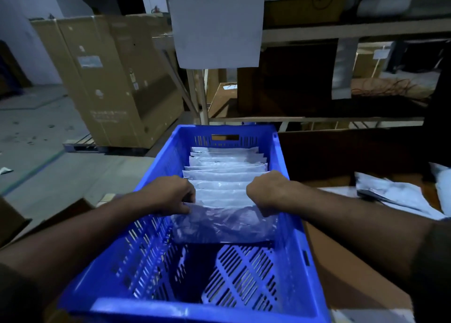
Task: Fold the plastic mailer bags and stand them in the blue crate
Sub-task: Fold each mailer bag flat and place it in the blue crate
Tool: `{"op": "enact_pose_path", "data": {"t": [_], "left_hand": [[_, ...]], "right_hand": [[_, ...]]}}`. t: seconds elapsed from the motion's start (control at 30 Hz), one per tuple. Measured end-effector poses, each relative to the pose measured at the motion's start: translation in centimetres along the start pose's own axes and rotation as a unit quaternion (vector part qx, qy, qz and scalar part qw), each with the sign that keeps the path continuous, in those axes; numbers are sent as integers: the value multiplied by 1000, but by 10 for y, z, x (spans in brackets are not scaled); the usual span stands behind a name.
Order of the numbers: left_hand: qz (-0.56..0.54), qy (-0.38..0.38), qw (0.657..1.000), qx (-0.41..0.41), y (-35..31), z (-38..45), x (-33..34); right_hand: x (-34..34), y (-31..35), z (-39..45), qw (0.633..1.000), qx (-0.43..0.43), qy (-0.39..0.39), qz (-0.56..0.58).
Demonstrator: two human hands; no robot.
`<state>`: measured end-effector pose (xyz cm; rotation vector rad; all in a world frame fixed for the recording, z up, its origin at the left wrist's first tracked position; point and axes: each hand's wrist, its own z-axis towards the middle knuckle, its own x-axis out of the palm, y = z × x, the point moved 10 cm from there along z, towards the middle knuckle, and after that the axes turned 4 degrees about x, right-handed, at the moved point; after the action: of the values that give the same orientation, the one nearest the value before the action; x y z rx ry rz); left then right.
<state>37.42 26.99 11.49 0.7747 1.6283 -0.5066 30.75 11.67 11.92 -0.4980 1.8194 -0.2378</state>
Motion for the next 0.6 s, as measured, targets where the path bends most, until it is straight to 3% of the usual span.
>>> {"op": "enact_pose_path", "data": {"t": [0.1,0.43,0.6], "left_hand": [[23,-10,1000,1,-6,6,3],[99,-36,994,-15,-17,5,4],[169,-22,985,-4,-29,6,8]], "right_hand": [[10,6,11,999,5,29,-19],[13,12,18,1000,11,9,19],[13,27,17,1000,-12,4,-23]]}}
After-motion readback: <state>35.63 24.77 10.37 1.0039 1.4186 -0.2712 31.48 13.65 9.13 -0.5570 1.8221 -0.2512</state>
